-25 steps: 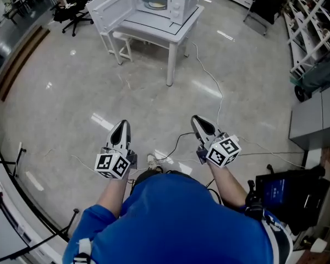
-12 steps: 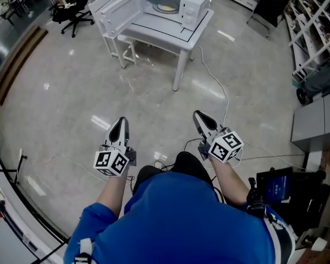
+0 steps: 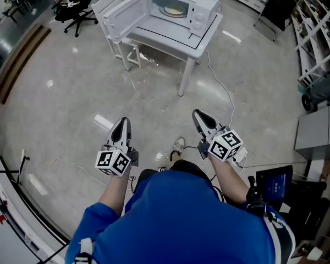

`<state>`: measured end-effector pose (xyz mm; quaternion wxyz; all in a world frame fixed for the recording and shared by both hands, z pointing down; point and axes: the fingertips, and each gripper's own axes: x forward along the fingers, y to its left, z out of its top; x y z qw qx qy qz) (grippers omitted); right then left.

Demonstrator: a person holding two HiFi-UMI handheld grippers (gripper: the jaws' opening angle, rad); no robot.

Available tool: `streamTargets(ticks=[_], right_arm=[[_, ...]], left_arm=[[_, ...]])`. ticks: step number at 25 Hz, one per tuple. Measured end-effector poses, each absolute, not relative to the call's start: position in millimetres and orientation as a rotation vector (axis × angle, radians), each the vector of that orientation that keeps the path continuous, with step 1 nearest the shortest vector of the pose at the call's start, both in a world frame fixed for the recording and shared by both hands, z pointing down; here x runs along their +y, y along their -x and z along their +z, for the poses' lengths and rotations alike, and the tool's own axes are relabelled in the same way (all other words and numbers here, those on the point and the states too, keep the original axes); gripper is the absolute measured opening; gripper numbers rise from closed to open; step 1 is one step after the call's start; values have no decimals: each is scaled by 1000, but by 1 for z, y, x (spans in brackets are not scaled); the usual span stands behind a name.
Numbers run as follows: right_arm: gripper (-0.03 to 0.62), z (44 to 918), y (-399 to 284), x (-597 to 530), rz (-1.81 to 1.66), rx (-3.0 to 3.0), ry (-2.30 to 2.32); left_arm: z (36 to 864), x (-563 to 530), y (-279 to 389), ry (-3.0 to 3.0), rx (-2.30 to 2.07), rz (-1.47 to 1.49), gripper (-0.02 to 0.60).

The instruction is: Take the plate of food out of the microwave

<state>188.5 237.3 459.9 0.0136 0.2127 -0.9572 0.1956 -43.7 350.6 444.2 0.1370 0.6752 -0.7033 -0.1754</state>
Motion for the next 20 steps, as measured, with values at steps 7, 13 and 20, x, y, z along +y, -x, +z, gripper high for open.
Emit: streamTargets(ticks=[7, 13, 20], right_arm=[[6, 459, -171, 149, 631, -3000, -648], [6, 452, -157, 108, 615, -3019, -618], [6, 448, -155, 50, 632, -3018, -639]], left_arm=[[438, 260, 59, -1969, -2044, -485, 9], [424, 209, 63, -2015, -2041, -498, 9], [419, 141, 59, -2041, -2012, -483, 9]])
